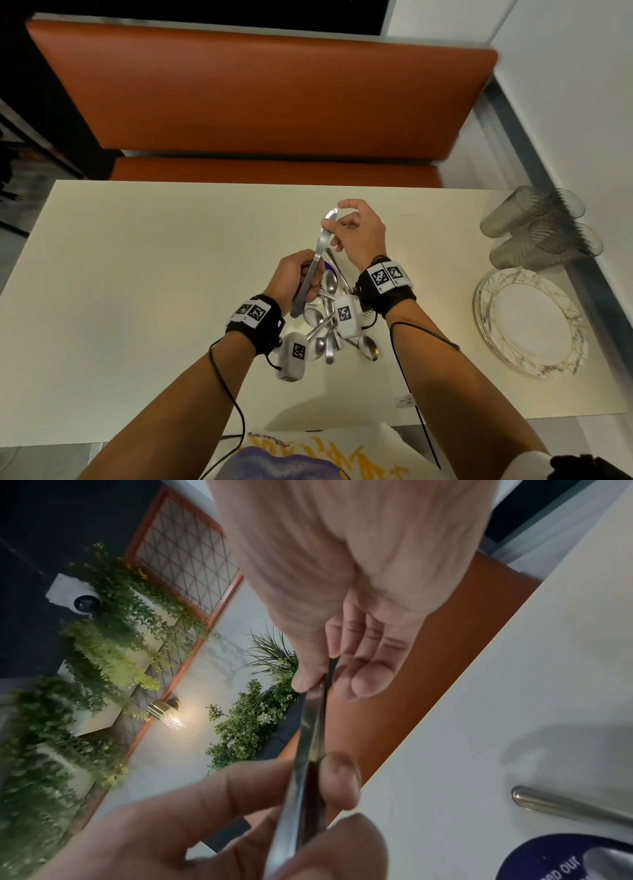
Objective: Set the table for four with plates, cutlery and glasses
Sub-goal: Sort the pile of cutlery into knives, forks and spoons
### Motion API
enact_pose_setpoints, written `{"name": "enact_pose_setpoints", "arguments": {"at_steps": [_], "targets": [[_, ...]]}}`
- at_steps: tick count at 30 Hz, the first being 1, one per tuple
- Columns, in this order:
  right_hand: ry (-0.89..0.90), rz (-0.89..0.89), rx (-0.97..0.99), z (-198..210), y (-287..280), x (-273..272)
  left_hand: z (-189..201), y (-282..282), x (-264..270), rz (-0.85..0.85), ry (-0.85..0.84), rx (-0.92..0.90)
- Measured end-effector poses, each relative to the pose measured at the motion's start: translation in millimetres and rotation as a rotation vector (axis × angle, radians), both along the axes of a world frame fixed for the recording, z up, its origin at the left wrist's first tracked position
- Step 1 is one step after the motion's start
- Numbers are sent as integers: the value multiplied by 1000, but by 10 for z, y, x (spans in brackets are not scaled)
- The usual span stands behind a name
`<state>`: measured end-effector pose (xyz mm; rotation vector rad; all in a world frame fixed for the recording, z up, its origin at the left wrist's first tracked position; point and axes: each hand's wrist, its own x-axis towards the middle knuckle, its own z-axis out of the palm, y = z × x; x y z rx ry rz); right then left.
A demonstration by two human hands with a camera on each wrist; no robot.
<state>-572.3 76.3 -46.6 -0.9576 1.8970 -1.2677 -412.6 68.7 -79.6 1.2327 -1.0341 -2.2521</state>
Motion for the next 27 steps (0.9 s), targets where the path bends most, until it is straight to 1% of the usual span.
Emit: {"name": "enact_pose_setpoints", "arguments": {"at_steps": [6, 9, 12, 13, 15, 17, 20, 24, 27], "targets": [[-2, 82, -17, 62, -9, -36, -27, -42, 58, -4, -33, 10], [-4, 115, 11, 63, -22, -77, -48, -87, 95, -35, -50, -3], [-11, 134, 18, 67, -22, -102, -78, -134, 148, -65, -42, 33], [-12, 127, 11, 64, -21, -105, -98, -138, 173, -82, -67, 30], [-1, 105, -3, 59, -23, -104, -167, -127, 236, -129, -193, 15], [17, 99, -8, 54, -27, -82, -256, -110, 299, -153, -302, 39], [54, 113, -15, 46, -20, -20, -342, -123, 319, -128, -322, 105], [111, 138, -28, 25, -9, 31, -340, -141, 310, -111, -348, 154], [102, 173, 0, 18, -7, 16, -327, -139, 320, -125, -338, 197]]}}
